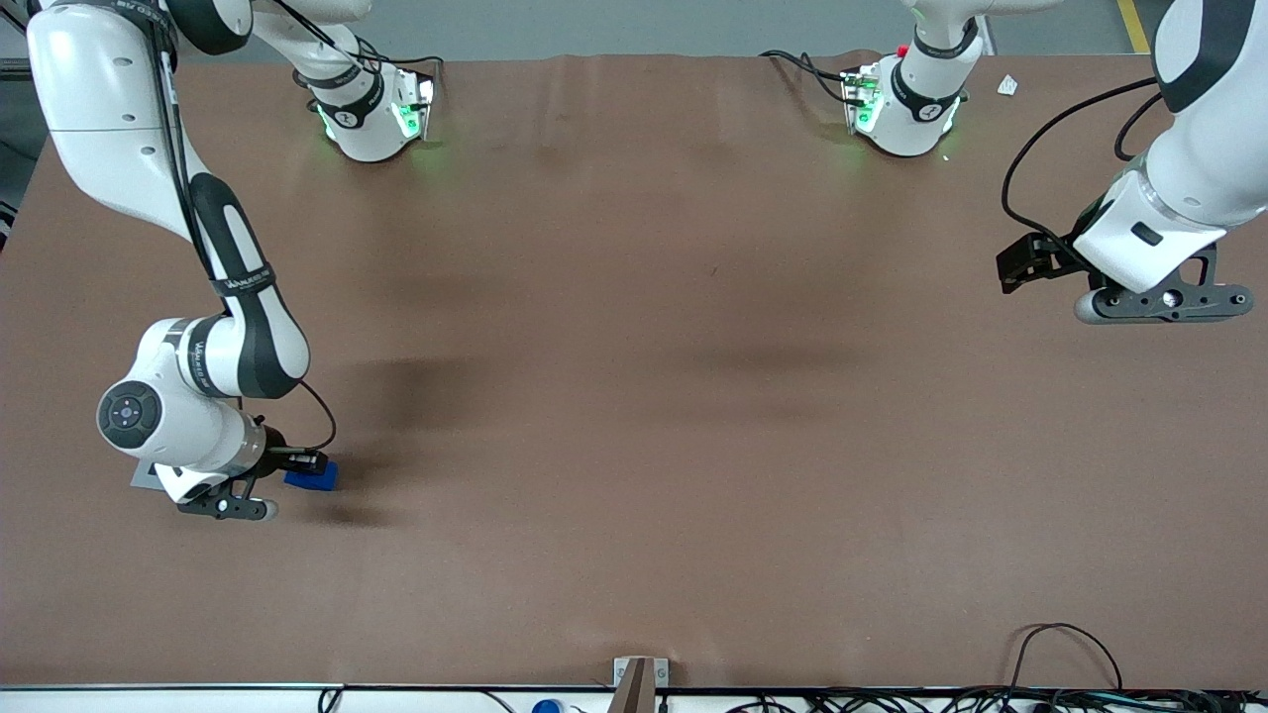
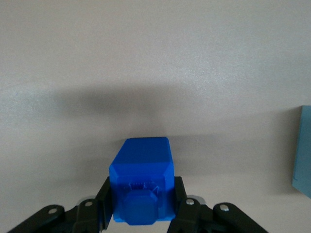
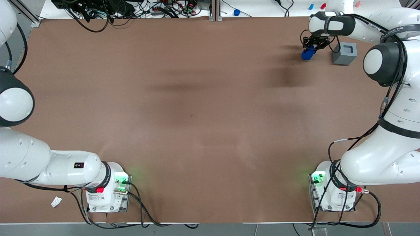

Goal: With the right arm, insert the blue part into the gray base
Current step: 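Lift the blue block and carry it over the gray base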

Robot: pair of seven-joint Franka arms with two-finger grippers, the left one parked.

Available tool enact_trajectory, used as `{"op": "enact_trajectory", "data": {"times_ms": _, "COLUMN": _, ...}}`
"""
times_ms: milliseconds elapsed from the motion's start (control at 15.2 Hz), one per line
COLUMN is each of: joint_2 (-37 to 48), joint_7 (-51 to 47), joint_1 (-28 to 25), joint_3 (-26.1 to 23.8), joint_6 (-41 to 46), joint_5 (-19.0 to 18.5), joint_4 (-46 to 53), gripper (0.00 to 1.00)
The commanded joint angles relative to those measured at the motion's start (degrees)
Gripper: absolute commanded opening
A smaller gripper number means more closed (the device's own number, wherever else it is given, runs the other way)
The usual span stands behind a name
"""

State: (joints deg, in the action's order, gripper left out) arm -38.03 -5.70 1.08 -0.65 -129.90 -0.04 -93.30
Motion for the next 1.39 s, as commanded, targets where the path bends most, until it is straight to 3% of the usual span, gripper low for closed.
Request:
{"op": "enact_trajectory", "data": {"times_ms": 0, "joint_2": 1.29, "joint_7": 0.25, "joint_1": 1.63, "joint_3": -0.32, "joint_6": 4.73, "joint_5": 0.30, "joint_4": 2.06, "gripper": 0.01}}
{"op": "enact_trajectory", "data": {"times_ms": 264, "joint_2": 4.80, "joint_7": 1.74, "joint_1": 3.13, "joint_3": -0.23, "joint_6": 11.15, "joint_5": 0.30, "joint_4": 4.18, "gripper": 0.01}}
{"op": "enact_trajectory", "data": {"times_ms": 1056, "joint_2": 6.83, "joint_7": 11.41, "joint_1": 15.17, "joint_3": -0.41, "joint_6": 13.00, "joint_5": 0.48, "joint_4": 5.75, "gripper": 0.01}}
{"op": "enact_trajectory", "data": {"times_ms": 1319, "joint_2": 6.66, "joint_7": 11.41, "joint_1": 16.23, "joint_3": -0.23, "joint_6": 13.18, "joint_5": 1.27, "joint_4": 6.29, "gripper": 0.01}}
